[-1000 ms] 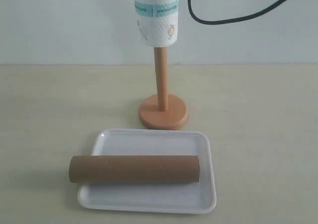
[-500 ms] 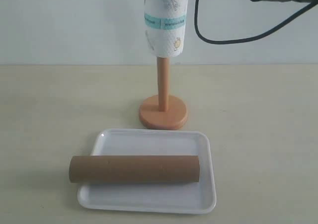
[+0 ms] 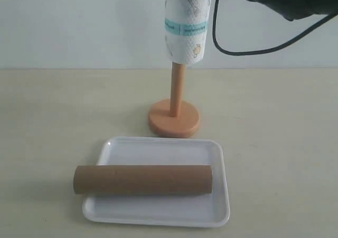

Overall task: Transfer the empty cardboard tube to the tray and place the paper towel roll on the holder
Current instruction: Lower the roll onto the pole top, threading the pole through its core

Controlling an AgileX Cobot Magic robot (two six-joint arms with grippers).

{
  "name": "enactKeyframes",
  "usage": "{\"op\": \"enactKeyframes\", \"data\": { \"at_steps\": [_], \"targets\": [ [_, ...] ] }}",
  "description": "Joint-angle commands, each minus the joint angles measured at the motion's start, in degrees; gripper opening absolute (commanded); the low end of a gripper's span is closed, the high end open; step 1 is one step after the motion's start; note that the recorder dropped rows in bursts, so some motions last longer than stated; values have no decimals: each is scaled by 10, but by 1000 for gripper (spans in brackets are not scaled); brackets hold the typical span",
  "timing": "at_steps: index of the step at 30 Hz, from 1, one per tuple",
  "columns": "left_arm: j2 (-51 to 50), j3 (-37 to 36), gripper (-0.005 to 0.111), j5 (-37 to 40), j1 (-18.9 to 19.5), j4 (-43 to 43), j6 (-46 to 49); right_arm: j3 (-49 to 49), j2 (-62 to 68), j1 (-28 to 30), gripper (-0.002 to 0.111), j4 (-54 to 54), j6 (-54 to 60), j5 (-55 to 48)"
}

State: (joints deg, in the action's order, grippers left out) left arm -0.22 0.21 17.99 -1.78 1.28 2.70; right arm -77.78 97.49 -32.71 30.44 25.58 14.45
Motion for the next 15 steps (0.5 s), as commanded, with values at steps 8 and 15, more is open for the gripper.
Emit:
{"op": "enactKeyframes", "data": {
  "at_steps": [8, 15],
  "targets": [
    [2, -2, 4, -2, 2, -3, -4, 33, -9, 1, 0, -14, -27, 18],
    [2, -2, 4, -2, 2, -3, -3, 33, 11, -1, 0, -22, -31, 18]
  ]
}}
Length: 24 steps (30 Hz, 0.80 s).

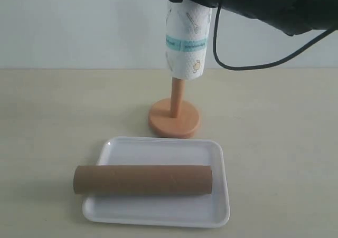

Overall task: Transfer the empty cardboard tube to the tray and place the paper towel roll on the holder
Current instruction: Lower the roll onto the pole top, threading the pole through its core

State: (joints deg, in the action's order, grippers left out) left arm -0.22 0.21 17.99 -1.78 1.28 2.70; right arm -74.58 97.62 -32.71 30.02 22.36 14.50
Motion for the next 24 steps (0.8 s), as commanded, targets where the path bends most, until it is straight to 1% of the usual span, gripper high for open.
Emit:
{"op": "enactKeyframes", "data": {
  "at_steps": [1, 6, 13, 24],
  "targets": [
    [2, -2, 4, -2, 2, -3, -3, 1, 16, -4, 0, -26, 0, 19],
    [2, -2, 4, -2, 2, -3, -3, 1, 47, -15, 0, -61, -14, 52],
    [2, -2, 4, -2, 2, -3, -3, 1, 70, -16, 0, -75, -14, 89],
    [2, -2, 4, -2, 2, -3, -3, 1, 108, -16, 0, -117, -65, 101]
  ]
}}
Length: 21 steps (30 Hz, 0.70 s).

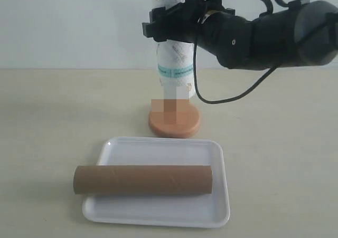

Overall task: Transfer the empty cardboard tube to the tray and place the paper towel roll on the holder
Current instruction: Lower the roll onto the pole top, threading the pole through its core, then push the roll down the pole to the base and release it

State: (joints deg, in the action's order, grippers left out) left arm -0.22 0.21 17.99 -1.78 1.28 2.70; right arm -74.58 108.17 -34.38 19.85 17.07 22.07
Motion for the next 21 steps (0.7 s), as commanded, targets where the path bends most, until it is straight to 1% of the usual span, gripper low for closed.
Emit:
{"op": "enactKeyframes", "data": {
  "at_steps": [1, 7, 9, 10, 11, 12, 14, 15, 21],
  "targets": [
    [2, -2, 4, -2, 2, -3, -3, 1, 3, 1, 0, -16, -15, 26],
    [2, -2, 4, -2, 2, -3, -3, 1, 5, 1, 0, -13, -17, -3],
    [2, -2, 4, -2, 2, -3, -3, 1, 5, 1, 7, -13, -17, -4],
    [2, -2, 4, -2, 2, -3, -3, 1, 5, 1, 19, -12, -21, -11],
    [2, -2, 4, -2, 2, -3, -3, 1, 5, 1, 27, -12, -28, -12],
    [2, -2, 4, -2, 2, -3, -3, 1, 5, 1, 41, -11, -38, -13],
    [2, -2, 4, -2, 2, -3, -3, 1, 5, 1, 54, -11, -41, -13],
    [2, -2, 4, -2, 2, -3, -3, 1, 5, 1, 56, -11, -43, -13],
    [2, -2, 4, -2, 2, -3, -3, 1, 5, 1, 55, -11, -43, -13]
  ]
}}
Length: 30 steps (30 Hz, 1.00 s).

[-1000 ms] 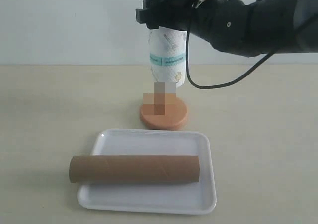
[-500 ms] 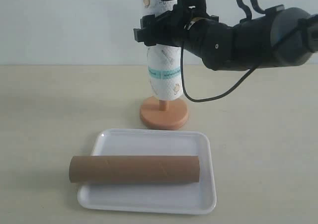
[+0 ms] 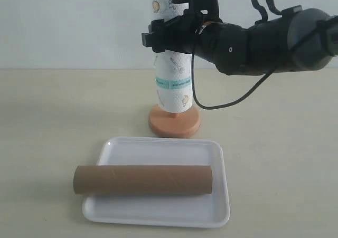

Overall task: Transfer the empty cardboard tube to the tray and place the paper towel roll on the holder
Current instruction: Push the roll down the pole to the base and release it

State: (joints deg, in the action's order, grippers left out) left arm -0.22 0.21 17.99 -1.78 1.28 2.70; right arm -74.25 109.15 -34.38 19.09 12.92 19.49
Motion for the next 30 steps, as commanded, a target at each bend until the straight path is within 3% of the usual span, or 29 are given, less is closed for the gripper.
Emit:
{"op": "enactKeyframes", "data": {
  "at_steps": [1, 7, 12, 14, 30],
  "targets": [
    [2, -2, 4, -2, 2, -3, -3, -2, -4, 1, 55, -4, -2, 13],
    [2, -2, 4, -2, 2, -3, -3, -2, -4, 1, 60, -4, -2, 13],
    [2, -2, 4, -2, 2, -3, -3, -2, -4, 1, 96, 15, -4, 19],
    [2, -2, 4, -2, 2, -3, -3, -2, -4, 1, 105, 15, -5, 19],
    [2, -2, 4, -2, 2, -3, -3, -2, -107, 1, 105, 9, -6, 16]
  ]
}}
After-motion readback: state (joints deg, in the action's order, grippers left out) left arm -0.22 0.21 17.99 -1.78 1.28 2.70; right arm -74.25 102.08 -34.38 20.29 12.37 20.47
